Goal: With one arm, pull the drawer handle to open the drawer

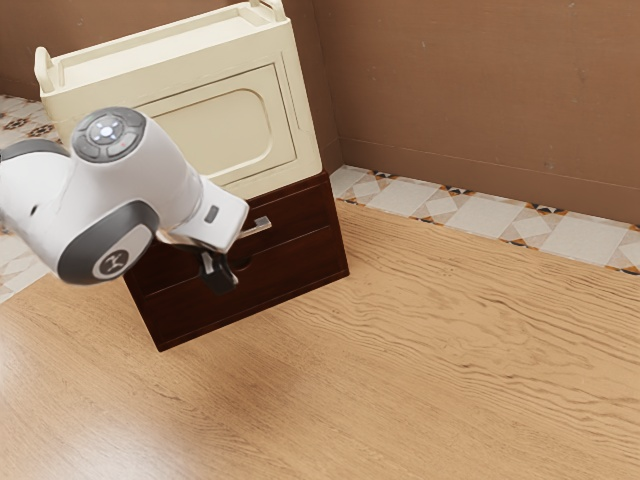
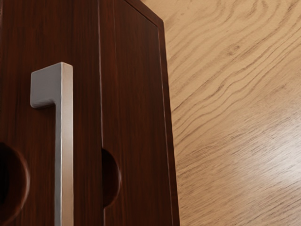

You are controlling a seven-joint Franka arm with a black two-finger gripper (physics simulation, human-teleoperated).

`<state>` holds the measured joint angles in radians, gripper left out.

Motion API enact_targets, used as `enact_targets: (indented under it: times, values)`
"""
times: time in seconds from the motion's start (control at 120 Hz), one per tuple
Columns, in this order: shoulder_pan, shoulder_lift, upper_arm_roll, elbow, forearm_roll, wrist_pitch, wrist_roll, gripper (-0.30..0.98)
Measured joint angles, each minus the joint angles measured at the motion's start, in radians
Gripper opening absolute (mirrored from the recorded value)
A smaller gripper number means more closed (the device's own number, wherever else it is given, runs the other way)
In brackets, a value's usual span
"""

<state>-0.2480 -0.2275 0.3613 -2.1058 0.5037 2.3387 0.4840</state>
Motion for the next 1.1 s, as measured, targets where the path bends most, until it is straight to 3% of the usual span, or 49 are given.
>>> enact_targets:
  times: [1.1]
  values:
    - [-0.002,0.096,0.033,0.023,-0.014,0.074,0.034,0.69]
